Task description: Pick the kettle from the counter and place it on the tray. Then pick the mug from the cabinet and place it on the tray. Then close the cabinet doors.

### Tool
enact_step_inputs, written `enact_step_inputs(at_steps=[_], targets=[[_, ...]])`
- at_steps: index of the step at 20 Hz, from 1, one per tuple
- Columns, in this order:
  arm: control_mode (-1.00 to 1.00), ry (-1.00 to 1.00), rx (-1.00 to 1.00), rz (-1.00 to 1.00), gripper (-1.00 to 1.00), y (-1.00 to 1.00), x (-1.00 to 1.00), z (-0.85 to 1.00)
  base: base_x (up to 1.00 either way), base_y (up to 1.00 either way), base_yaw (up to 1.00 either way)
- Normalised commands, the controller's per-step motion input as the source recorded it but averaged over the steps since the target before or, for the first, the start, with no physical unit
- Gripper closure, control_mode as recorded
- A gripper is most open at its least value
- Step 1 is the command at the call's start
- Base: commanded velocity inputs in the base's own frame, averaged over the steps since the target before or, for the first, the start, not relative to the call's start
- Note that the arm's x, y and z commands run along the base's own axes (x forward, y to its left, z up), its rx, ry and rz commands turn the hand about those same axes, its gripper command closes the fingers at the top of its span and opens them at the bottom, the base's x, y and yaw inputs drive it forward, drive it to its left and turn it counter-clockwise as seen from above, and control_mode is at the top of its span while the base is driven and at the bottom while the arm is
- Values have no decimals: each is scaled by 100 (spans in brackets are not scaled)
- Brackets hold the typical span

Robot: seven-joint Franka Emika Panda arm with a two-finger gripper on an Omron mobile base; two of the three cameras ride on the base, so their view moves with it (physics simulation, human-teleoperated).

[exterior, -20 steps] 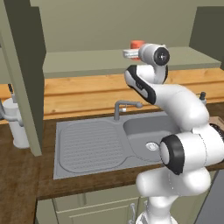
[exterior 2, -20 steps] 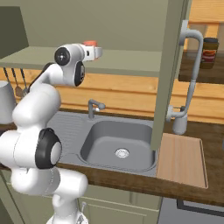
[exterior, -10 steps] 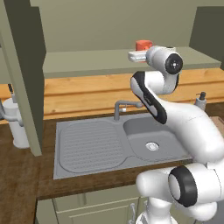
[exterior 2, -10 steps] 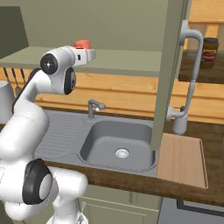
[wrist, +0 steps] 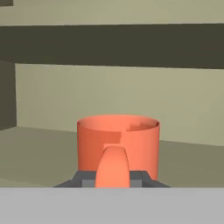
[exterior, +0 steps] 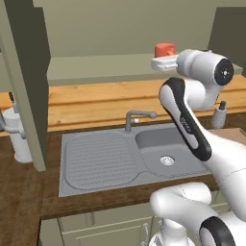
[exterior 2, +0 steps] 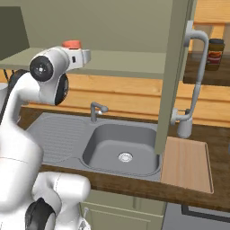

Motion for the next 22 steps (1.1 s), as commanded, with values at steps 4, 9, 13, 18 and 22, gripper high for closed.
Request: enact_step_inputs(at_steps=[4, 9, 13, 18, 22], targets=[[-100, -2, 0, 21, 100, -10, -99, 0, 0, 0, 0], [-100, -1, 0, 21, 100, -8, -77, -1, 0, 0, 0], [-100, 3, -8, 13, 100, 22, -42, -27, 0, 0, 0], [100, 2, -4, 9, 100, 23, -25, -17, -10, 6, 2], [100, 0, 0, 0, 100, 0, 0, 0, -85, 4, 7]])
